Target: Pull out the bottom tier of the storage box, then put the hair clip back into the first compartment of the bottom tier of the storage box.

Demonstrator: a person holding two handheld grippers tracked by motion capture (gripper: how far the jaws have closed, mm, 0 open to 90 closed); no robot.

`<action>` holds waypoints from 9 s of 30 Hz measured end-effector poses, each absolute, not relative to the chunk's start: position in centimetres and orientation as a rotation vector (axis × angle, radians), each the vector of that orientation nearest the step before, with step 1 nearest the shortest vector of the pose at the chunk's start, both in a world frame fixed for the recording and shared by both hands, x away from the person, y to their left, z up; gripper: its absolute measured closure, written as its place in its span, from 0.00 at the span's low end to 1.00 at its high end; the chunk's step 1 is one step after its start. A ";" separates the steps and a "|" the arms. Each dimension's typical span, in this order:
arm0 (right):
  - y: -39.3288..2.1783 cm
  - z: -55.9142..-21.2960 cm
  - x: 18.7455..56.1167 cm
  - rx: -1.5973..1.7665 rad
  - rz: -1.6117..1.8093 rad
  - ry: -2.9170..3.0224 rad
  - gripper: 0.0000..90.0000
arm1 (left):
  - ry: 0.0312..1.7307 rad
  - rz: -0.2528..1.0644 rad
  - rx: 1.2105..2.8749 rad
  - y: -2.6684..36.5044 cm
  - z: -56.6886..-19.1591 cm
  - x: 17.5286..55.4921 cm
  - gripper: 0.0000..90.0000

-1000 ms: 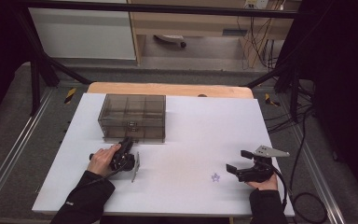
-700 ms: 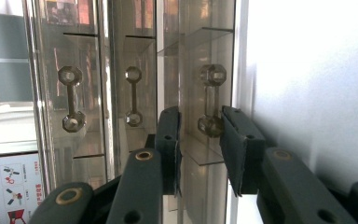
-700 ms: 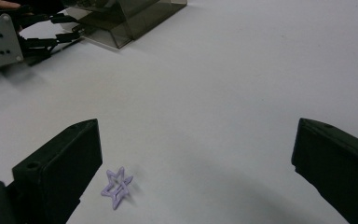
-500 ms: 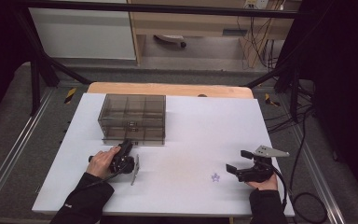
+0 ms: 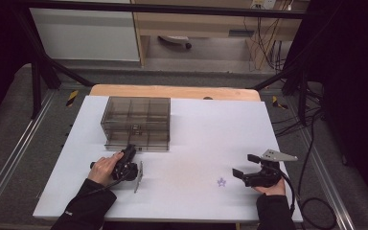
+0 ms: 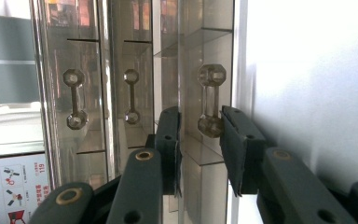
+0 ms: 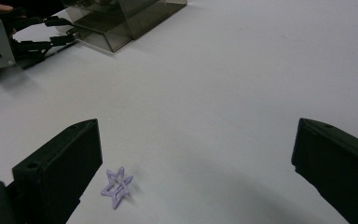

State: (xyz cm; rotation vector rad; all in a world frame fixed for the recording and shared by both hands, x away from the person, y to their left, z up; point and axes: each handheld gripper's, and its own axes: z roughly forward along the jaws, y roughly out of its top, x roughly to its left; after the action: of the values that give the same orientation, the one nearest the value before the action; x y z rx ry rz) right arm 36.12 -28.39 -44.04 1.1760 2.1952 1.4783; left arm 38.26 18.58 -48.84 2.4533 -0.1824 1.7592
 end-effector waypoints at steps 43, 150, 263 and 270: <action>-28.4 -44.0 36.1 1.172 1.475 2.196 0.03 | -0.181 1.746 2.444 18.6 -49.2 36.2 0.76; -24.6 -44.5 35.6 1.219 1.326 2.334 0.13 | 1.015 0.628 1.939 29.5 -44.5 33.9 0.06; -22.4 -43.8 35.1 1.136 1.237 2.521 0.99 | 1.048 0.595 1.929 30.2 -45.1 33.8 0.05; -22.3 -43.3 35.2 1.128 1.254 2.491 0.99 | 1.047 0.593 1.922 30.2 -45.0 33.9 0.05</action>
State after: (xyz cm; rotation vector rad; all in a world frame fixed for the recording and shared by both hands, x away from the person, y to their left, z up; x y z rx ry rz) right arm 35.20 -22.33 -43.34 1.1279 2.4910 1.2539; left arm 33.85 30.19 -45.05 1.9220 1.0474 0.5929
